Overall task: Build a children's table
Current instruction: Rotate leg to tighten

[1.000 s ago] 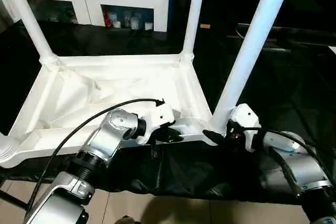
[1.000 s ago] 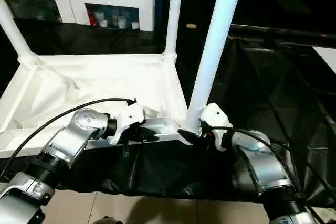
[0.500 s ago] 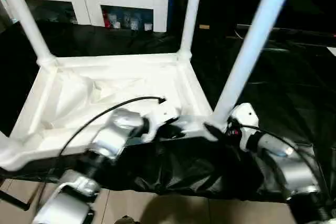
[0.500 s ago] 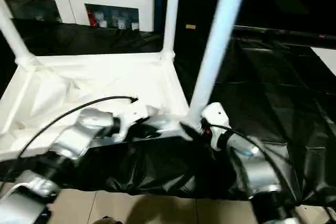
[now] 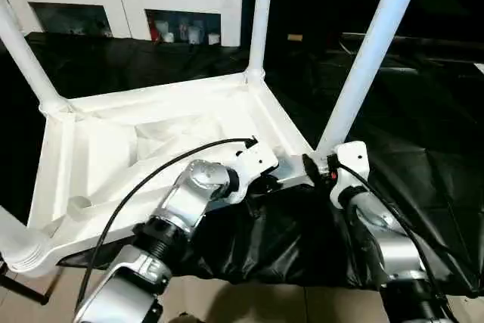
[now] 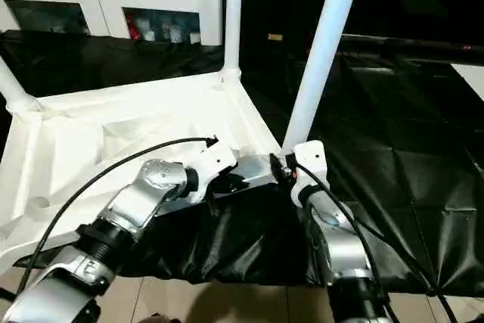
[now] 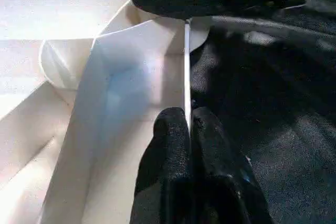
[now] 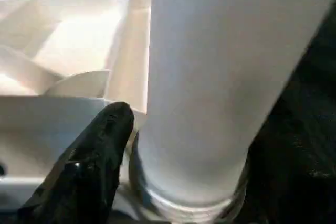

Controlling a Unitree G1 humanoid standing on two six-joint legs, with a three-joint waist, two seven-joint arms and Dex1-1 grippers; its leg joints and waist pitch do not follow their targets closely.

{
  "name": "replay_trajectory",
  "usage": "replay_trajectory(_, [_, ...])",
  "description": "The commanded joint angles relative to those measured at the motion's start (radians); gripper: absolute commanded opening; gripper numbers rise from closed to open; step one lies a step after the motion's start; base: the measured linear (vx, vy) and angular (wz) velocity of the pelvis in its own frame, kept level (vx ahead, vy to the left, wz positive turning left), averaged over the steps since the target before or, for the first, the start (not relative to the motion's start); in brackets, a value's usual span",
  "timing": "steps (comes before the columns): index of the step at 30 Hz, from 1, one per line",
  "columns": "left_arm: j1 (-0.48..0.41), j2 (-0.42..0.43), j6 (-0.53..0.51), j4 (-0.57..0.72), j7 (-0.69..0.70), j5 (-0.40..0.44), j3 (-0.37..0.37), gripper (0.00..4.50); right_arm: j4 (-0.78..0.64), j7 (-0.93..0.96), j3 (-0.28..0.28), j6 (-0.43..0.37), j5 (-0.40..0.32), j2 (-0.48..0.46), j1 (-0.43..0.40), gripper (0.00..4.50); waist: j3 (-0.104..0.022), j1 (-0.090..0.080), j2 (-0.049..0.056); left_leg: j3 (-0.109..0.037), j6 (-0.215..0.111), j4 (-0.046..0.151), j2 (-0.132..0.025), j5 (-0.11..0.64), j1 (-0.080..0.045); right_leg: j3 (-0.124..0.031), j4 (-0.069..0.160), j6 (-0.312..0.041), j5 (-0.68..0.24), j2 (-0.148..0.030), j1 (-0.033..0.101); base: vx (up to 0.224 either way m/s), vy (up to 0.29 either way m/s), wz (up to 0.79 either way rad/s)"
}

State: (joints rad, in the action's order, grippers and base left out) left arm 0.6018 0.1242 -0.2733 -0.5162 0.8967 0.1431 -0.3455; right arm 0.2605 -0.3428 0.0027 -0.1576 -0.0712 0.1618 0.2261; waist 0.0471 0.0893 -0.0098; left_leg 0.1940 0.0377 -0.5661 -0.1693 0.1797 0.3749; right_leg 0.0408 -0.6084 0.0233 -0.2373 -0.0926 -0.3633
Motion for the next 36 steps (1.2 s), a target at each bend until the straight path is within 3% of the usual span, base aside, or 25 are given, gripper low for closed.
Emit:
replay_trajectory(1, [-0.005, -0.017, 0.039, -0.01, 0.053, -0.021, -0.054, 0.0, -0.037, -0.117, 0.112, -0.02, -0.025, -0.016, -0.011, 3.75, -0.029, -0.002, -0.008, -0.035, -0.027, 0.081, -0.065, 0.264, -0.013, -0.043, 0.094, -0.156, -0.19, -0.063, 0.011, 0.0, 0.0, 0.0])
replay_trajectory(7, [-0.04, 0.076, 0.077, 0.065, 0.233, -0.092, -0.04, 0.0, -0.138, -0.366, 0.158, -0.023, -0.055, 0.157, -0.072, 3.81, -0.034, -0.001, -0.009, -0.027, -0.084, 0.068, -0.064, 0.158, -0.008, -0.039, 0.078, -0.206, -0.042, -0.061, 0.019, 0.0, 0.0, 0.0])
replay_trajectory(9, [-0.049, 0.108, 0.081, 0.082, 0.301, -0.109, -0.048, 0.0, -0.164, -0.46, 0.17, -0.018, -0.077, 0.213, -0.085, 3.81, -0.036, -0.001, -0.006, -0.026, -0.118, 0.06, -0.066, 0.109, -0.006, -0.038, 0.063, -0.24, 0.071, -0.059, 0.023, 0.0, 0.0, 0.0])
replay_trajectory(10, [-0.051, 0.12, 0.079, 0.086, 0.329, -0.115, -0.051, 0.0, -0.173, -0.505, 0.174, -0.021, -0.086, 0.237, -0.09, 3.81, -0.037, -0.002, -0.011, -0.025, -0.124, 0.059, -0.066, 0.11, -0.007, -0.037, 0.063, -0.244, 0.083, -0.057, 0.024, 0.0, 0.0, 0.0])
replay_trajectory(13, [-0.048, 0.146, 0.091, 0.085, 0.373, -0.124, -0.054, 0.0, -0.185, -0.6, 0.185, -0.019, -0.102, 0.289, -0.094, 3.81, -0.041, 0.002, -0.01, -0.025, -0.149, 0.051, -0.067, 0.076, -0.007, -0.036, 0.053, -0.269, 0.147, -0.059, 0.025, 0.0, 0.0, 0.0])
replay_trajectory(15, [-0.044, 0.167, 0.093, 0.086, 0.406, -0.129, -0.057, 0.0, -0.184, -0.656, 0.197, -0.016, -0.109, 0.321, -0.089, 3.81, -0.038, 0.001, -0.013, -0.023, -0.162, 0.05, -0.067, 0.078, -0.006, -0.034, 0.053, -0.279, 0.137, -0.061, 0.024, 0.0, 0.0, 0.0])
replay_trajectory(16, [-0.041, 0.182, 0.098, 0.085, 0.431, -0.131, -0.061, 0.0, -0.181, -0.695, 0.205, -0.012, -0.113, 0.341, -0.083, 3.54, -0.037, 0.001, -0.015, -0.022, -0.16, 0.051, -0.068, 0.092, -0.007, -0.034, 0.055, -0.282, 0.106, -0.063, 0.024, 0.0, 0.0, 0.0])
replay_trajectory(18, [-0.035, 0.198, 0.106, 0.078, 0.46, -0.13, -0.065, 0.0, -0.179, -0.734, 0.212, -0.012, -0.118, 0.357, -0.074, 3.54, -0.034, 0.002, -0.014, -0.022, -0.148, 0.054, -0.07, 0.121, -0.01, -0.036, 0.061, -0.283, 0.045, -0.064, 0.021, 0.0, 0.0, 0.0])
replay_trajectory(21, [-0.029, 0.215, 0.12, 0.069, 0.493, -0.124, -0.07, 0.0, -0.173, -0.77, 0.224, -0.004, -0.12, 0.376, -0.06, 3.18, -0.034, 0.002, -0.015, -0.023, -0.125, 0.058, -0.073, 0.139, -0.011, -0.035, 0.062, -0.283, -0.001, -0.064, 0.021, 0.0, 0.0, 0.0])
replay_trajectory(25, [-0.016, 0.225, 0.127, 0.051, 0.525, -0.126, -0.07, 0.0, -0.145, -0.792, 0.223, 0.003, -0.124, 0.374, -0.033, 2.82, -0.037, 0.001, -0.016, -0.021, -0.119, 0.055, -0.071, 0.121, -0.013, -0.036, 0.057, -0.292, 0.03, -0.064, 0.021, 0.0, 0.0, 0.0])
replay_trajectory(30, [0.0, 0.228, 0.148, 0.019, 0.529, -0.122, -0.069, 0.0, -0.133, -0.814, 0.227, 0.012, -0.129, 0.366, -0.024, 2.73, -0.042, 0.005, -0.022, -0.019, -0.145, 0.045, -0.068, 0.069, -0.01, -0.036, 0.046, -0.311, 0.12, -0.064, 0.026, 0.0, 0.0, 0.0])
replay_trajectory(36, [0.003, 0.19, 0.143, -0.004, 0.429, -0.115, -0.035, 0.0, -0.094, -0.719, 0.197, 0.041, -0.121, 0.302, -0.026, 2.72, -0.04, 0.004, -0.024, -0.019, -0.123, 0.049, -0.072, 0.123, -0.013, -0.035, 0.054, -0.313, 0.027, -0.066, 0.022, 0.0, 0.0, 0.0])
